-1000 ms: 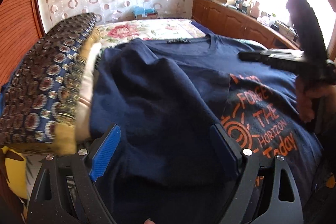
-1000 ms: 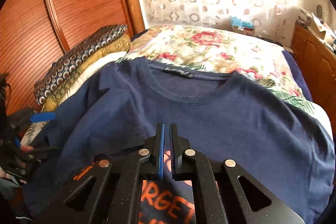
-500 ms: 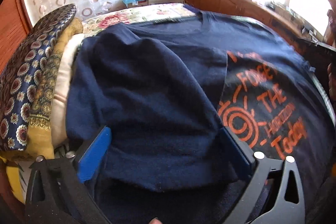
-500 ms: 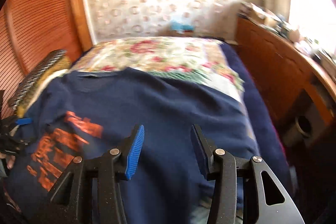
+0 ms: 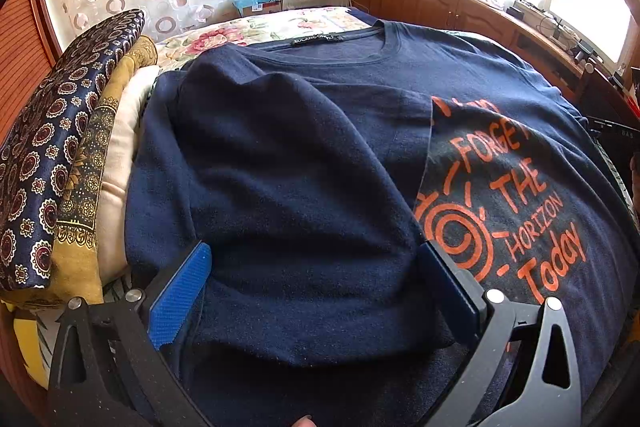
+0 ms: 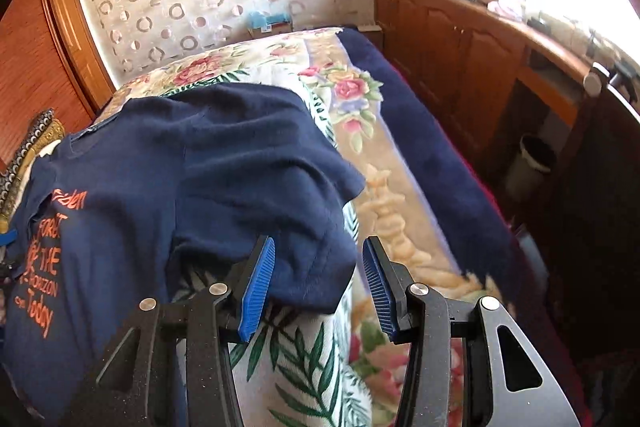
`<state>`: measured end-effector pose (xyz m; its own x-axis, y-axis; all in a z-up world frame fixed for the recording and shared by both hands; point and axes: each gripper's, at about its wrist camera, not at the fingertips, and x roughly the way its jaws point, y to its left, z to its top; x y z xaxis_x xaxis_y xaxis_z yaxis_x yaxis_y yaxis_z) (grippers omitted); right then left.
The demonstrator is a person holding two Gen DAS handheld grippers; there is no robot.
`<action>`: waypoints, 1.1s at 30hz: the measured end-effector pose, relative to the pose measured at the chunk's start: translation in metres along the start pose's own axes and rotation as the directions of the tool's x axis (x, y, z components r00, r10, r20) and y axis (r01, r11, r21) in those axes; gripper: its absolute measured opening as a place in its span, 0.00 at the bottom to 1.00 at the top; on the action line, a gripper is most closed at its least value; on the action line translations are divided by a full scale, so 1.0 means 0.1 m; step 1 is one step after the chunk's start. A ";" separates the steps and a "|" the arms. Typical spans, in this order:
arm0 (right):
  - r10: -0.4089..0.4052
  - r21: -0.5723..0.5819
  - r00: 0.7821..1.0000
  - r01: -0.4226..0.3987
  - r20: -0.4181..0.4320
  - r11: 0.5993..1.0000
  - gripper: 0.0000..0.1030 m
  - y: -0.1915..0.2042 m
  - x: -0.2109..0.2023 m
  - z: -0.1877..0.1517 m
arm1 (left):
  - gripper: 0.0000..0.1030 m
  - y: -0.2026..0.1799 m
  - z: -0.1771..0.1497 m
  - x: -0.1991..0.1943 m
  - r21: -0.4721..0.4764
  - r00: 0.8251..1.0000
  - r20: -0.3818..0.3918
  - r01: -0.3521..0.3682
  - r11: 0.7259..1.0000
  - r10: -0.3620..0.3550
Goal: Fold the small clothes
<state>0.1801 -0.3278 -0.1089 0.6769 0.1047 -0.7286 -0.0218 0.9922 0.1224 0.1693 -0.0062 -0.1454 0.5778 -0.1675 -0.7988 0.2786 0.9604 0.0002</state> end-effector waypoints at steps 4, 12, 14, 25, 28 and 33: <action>0.023 -0.002 1.000 -0.023 -0.009 1.000 0.46 -0.19 -0.14 0.03 | 1.00 0.00 0.00 0.01 0.000 1.000 0.000 0.000 1.000 0.000; 0.098 0.100 0.995 -0.095 -0.023 0.990 0.46 -0.61 -0.22 0.06 | 1.00 0.00 0.00 0.00 -0.001 1.000 0.000 0.000 1.000 0.000; 0.126 0.128 0.992 -0.122 -0.028 0.984 0.41 -0.68 -0.21 0.04 | 1.00 0.01 0.00 0.00 0.000 1.000 -0.001 0.000 1.000 0.000; 0.057 0.004 0.993 -0.058 0.099 0.998 0.07 -0.51 -0.49 0.11 | 1.00 0.01 0.00 0.00 -0.001 1.000 0.000 0.001 1.000 -0.001; 0.080 -0.048 0.985 -0.074 0.152 0.996 0.07 -0.34 -0.63 0.32 | 1.00 0.01 0.00 0.00 -0.001 1.000 0.000 0.001 1.000 -0.001; 0.163 -0.213 0.966 -0.119 0.203 0.970 0.07 0.32 -0.76 0.59 | 1.00 0.01 0.00 0.00 -0.001 1.000 0.001 0.001 1.000 -0.001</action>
<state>0.1713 -0.3080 -0.0104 0.7993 0.2489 -0.5469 -0.2581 0.9641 0.0616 0.1695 -0.0057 -0.1459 0.5779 -0.1686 -0.7985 0.2783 0.9605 -0.0014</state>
